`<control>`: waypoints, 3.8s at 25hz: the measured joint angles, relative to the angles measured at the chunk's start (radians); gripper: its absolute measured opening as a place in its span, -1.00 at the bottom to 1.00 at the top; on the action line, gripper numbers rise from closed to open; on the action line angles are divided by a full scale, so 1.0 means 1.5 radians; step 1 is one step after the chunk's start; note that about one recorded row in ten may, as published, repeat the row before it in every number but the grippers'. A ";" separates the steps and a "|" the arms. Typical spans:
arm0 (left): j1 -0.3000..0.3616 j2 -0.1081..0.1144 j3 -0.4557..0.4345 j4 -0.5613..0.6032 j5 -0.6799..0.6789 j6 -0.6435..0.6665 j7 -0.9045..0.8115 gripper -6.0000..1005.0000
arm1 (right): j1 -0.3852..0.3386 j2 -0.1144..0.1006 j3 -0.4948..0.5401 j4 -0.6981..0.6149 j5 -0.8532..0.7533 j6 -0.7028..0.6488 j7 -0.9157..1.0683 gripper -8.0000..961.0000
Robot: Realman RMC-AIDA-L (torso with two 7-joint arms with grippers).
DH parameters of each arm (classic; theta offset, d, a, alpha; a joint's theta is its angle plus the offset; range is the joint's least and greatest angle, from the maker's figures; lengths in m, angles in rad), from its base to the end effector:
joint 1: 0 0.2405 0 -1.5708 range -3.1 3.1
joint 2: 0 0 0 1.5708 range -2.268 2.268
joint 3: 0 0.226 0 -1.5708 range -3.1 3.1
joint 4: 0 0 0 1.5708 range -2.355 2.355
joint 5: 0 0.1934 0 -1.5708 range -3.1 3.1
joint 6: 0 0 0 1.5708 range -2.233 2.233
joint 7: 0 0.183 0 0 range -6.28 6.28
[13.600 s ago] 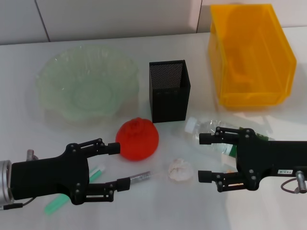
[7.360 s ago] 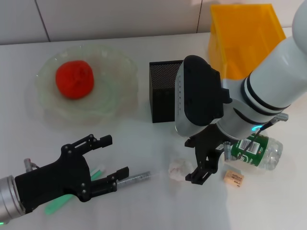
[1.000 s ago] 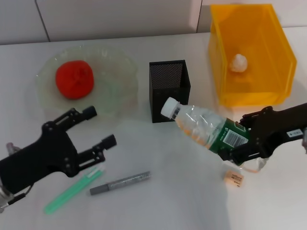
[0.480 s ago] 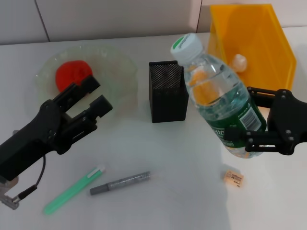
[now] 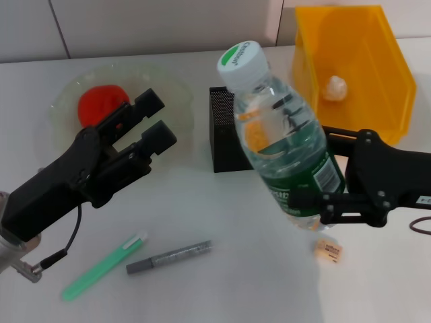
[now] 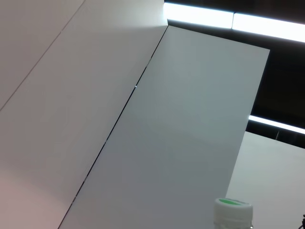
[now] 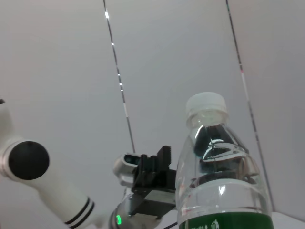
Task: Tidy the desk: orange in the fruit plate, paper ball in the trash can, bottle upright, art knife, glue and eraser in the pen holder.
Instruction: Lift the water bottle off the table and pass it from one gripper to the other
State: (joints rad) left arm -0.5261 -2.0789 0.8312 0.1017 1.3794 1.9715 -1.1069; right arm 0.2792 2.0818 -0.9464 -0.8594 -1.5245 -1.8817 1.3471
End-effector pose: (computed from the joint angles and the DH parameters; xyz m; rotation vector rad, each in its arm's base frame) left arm -0.1487 0.2531 -0.0076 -2.4056 -0.6392 -1.8104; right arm 0.1708 0.2471 0.0217 -2.7370 0.3277 1.2278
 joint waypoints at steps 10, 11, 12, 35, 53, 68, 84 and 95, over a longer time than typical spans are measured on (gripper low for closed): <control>-0.020 -0.001 0.002 -0.010 0.005 0.009 0.001 0.62 | 0.054 0.001 -0.098 0.050 -0.001 0.072 -0.016 0.59; -0.022 -0.001 0.002 -0.012 0.005 0.010 0.001 0.62 | 0.061 0.001 -0.102 0.056 -0.001 0.076 -0.017 0.59; -0.024 -0.001 0.002 -0.014 0.006 0.011 0.002 0.62 | 0.068 0.001 -0.104 0.063 0.000 0.080 -0.017 0.59; -0.066 -0.001 0.002 -0.027 0.021 -0.018 -0.006 0.39 | 0.119 0.004 -0.130 0.125 0.006 0.094 -0.034 0.59; -0.054 -0.001 0.010 -0.008 0.023 -0.018 0.004 -0.07 | 0.121 0.003 -0.141 0.117 0.015 0.076 -0.029 0.59; -0.031 0.000 -0.006 -0.010 0.012 -0.006 0.016 -0.09 | 0.116 0.002 -0.134 0.111 0.016 0.065 -0.027 0.59; -0.036 0.002 0.002 -0.006 0.022 -0.012 -0.025 0.53 | 0.117 0.002 -0.139 0.105 0.017 0.059 -0.015 0.60; -0.043 0.002 0.009 0.012 0.032 -0.016 -0.059 0.56 | 0.126 0.001 -0.141 0.090 0.012 0.067 0.013 0.60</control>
State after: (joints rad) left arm -0.5907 -2.0754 0.8451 0.1190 1.4267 1.9478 -1.1952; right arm 0.4686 2.0831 -1.1581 -0.7241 -1.5071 -1.7808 1.3673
